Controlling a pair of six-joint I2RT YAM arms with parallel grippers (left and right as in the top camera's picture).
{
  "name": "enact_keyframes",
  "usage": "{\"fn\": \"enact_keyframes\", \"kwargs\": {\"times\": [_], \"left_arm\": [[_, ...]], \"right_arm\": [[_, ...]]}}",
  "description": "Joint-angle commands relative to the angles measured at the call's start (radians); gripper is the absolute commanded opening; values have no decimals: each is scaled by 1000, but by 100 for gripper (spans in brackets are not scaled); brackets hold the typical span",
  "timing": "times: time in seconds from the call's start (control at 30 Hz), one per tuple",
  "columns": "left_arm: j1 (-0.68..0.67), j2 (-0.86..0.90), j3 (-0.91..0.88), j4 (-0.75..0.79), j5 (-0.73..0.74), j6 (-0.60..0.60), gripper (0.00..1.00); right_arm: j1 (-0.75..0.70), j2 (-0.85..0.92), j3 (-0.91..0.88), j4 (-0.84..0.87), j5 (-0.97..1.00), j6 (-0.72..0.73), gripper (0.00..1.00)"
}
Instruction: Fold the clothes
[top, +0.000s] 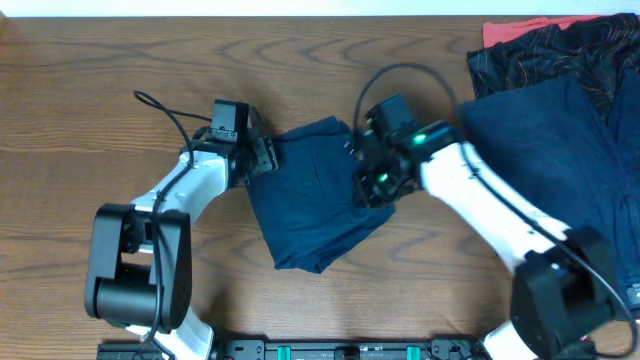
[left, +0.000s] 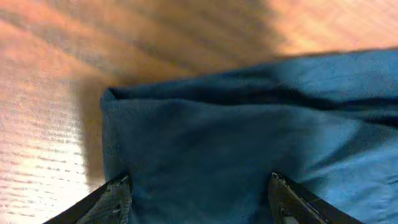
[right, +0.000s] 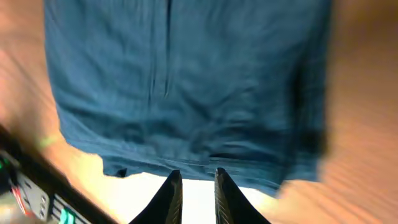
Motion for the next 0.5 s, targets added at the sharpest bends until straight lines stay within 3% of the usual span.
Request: {"fn": "enact_keyframes", "kwargs": {"times": [0.0, 0.03, 0.13, 0.33, 0.47], "left_arm": [[3, 26, 19, -40, -6, 16, 56], [4, 26, 19, -64, -10, 16, 48], [7, 25, 19, -153, -14, 19, 45], [28, 25, 19, -399, -73, 18, 33], [36, 24, 19, -546, 34, 18, 31]], "right_arm": [[45, 66, -45, 13, -29, -11, 17], [56, 88, -55, 19, -27, -5, 17], [71, 155, -76, 56, -8, 2, 16], [53, 287, -79, 142, 213, 39, 15], [18, 306, -71, 262, 396, 39, 30]]}}
